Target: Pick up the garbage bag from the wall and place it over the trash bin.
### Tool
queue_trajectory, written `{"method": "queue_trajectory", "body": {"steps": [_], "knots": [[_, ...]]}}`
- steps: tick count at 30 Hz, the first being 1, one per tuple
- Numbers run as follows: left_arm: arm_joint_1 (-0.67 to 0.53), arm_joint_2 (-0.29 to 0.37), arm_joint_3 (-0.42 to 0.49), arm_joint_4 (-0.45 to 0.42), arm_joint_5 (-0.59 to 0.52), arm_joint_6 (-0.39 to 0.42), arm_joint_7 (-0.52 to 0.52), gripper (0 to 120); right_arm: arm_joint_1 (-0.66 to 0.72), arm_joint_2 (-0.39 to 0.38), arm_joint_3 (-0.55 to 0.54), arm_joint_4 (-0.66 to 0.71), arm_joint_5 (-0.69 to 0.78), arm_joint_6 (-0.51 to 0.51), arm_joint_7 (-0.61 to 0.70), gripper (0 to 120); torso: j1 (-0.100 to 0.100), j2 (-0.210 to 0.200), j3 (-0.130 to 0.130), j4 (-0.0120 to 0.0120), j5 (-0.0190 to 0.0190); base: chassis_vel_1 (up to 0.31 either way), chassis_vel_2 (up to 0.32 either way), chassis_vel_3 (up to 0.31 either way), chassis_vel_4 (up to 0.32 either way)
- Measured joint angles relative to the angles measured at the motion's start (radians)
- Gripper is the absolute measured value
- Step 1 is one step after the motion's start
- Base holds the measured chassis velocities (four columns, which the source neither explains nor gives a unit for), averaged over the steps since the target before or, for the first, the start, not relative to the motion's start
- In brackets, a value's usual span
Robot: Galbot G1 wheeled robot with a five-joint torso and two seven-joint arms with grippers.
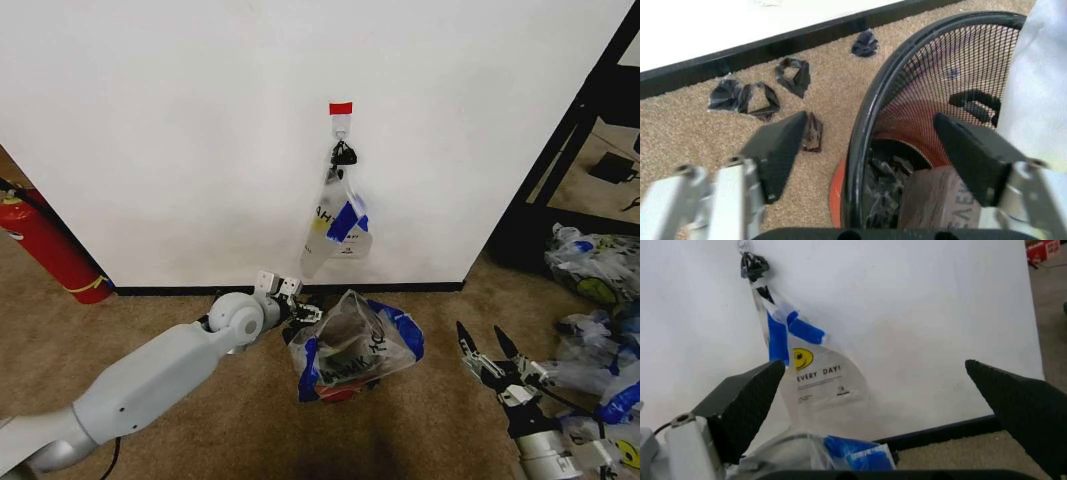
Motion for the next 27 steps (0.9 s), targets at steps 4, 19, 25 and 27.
{"method": "queue_trajectory", "body": {"steps": [4,19,25,27], "knots": [[0.001,-0.002,-0.001,0.002,-0.004,0.0,-0.005,62,0.005,-0.001,-0.005,-0.004,0.0,-0.002,-0.002,100,0.0,0.0,0.0,0.0002,0.0,0.0,0.0,0.0,0.0],[0.037,0.002,-0.026,-0.019,-0.057,0.006,-0.078,8,0.019,0.004,-0.023,-0.041,-0.006,-0.006,-0.007,100,0.0,0.0,0.0,0.0001,-0.0001,0.0,0.0,0.0,0.0],[0.081,0.016,-0.079,-0.071,-0.111,-0.017,-0.181,4,0.018,0.004,-0.034,-0.039,-0.009,-0.02,-0.006,100,0.0,0.0,0.0,-0.0002,-0.0002,0.0,0.0,0.0,0.0],[0.119,0.014,-0.153,-0.115,-0.153,-0.023,-0.267,4,0.026,0.004,-0.041,-0.037,-0.013,-0.026,0.002,100,0.0,0.0,0.0,0.0,0.0,0.0,0.0,0.0,0.0]]}}
